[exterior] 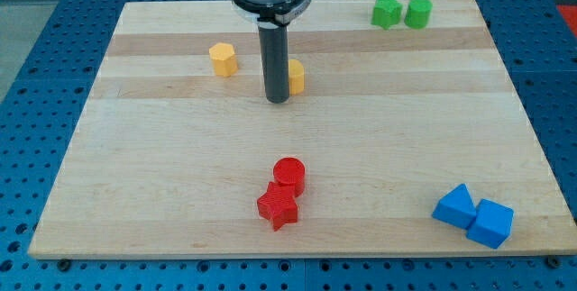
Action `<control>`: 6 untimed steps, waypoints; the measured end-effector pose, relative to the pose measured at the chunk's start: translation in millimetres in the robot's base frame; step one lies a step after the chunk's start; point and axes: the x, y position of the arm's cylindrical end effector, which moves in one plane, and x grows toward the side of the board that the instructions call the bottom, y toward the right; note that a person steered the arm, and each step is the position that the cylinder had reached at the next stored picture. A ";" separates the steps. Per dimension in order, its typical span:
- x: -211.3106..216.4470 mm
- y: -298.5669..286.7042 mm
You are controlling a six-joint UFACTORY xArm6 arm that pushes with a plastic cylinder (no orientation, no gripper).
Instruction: Push the heart parallel to the hexagon
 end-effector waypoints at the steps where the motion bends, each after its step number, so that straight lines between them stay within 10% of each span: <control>1: -4.3 0.0; 4: -30.5 0.0; 6: 43.6 36.2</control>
